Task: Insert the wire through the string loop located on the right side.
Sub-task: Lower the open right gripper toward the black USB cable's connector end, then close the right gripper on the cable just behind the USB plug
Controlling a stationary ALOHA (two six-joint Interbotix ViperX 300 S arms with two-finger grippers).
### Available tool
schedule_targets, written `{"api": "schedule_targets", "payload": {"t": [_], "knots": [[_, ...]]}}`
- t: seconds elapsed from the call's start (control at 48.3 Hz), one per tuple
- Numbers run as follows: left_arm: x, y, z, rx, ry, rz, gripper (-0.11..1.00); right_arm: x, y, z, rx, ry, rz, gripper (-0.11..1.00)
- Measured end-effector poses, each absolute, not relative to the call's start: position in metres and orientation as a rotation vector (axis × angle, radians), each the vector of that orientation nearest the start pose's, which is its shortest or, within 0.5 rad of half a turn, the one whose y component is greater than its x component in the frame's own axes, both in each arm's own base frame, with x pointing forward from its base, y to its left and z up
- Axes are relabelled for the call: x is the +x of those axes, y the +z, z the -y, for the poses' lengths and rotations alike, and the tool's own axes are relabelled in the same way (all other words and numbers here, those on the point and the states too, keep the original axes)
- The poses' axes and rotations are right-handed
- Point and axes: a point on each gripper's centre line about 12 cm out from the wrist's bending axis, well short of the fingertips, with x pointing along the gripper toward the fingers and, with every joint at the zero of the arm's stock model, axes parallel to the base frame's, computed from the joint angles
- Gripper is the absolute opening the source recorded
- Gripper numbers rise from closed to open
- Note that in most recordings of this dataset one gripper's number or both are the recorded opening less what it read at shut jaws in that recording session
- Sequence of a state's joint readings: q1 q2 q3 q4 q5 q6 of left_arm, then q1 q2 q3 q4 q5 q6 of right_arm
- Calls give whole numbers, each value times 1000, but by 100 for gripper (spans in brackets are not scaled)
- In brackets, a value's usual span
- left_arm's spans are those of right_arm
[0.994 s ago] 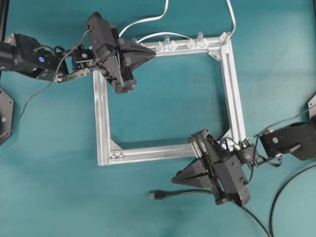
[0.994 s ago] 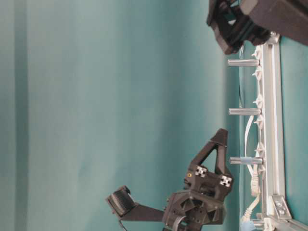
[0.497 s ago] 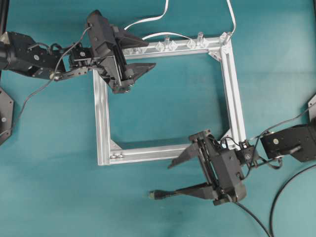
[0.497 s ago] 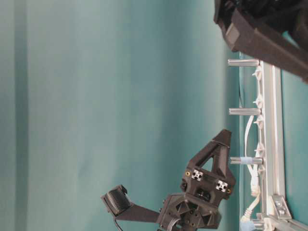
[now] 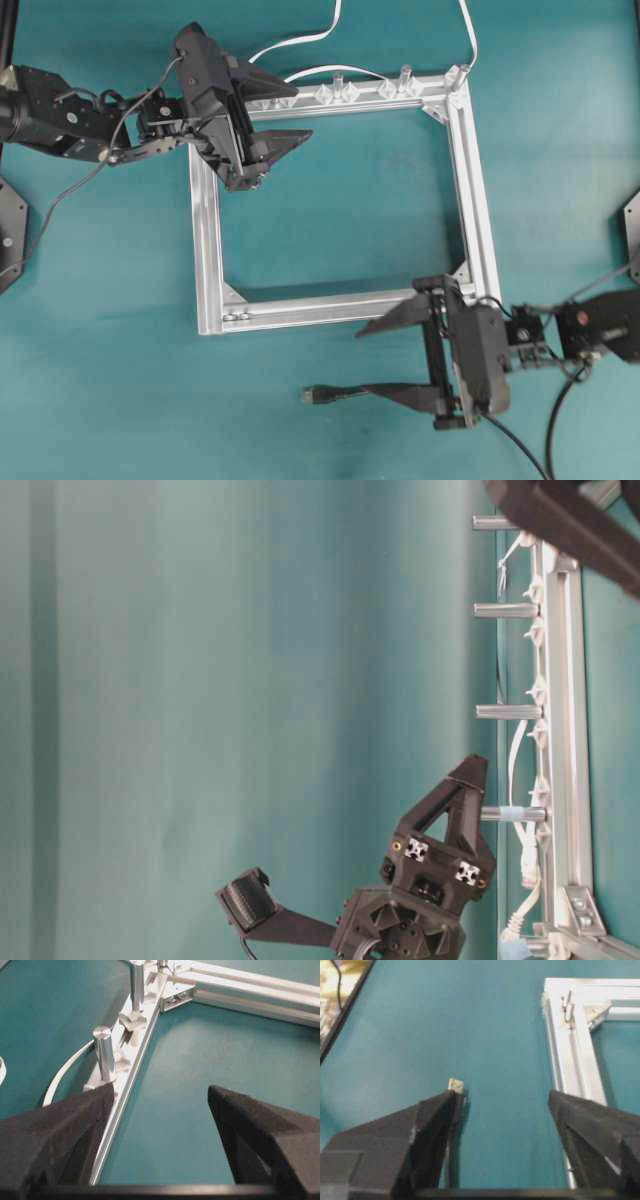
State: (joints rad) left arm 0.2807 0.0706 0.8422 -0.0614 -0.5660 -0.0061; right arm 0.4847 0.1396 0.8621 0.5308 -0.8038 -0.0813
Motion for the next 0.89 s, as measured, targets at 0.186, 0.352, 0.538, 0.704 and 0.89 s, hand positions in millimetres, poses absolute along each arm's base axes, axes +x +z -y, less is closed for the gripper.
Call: {"api": "schedule_targets", "payload": {"t": [0.186, 0.352, 0.538, 0.704, 0.89], "knots": [[359, 144, -108, -100, 321, -337, 82, 343, 131, -142, 177, 15, -277, 85], [359, 144, -107, -100, 319, -339, 82, 346, 128, -142, 178, 2, -280, 85], [360, 144, -105, -99, 314, -339, 82, 351, 117, -146, 167, 1, -301, 85], [360, 144, -104, -98, 311, -338, 82, 357, 104, -151, 158, -1, -322, 85], [358, 143, -103, -99, 310, -344, 82, 362, 92, -154, 148, -3, -341, 85]]}}
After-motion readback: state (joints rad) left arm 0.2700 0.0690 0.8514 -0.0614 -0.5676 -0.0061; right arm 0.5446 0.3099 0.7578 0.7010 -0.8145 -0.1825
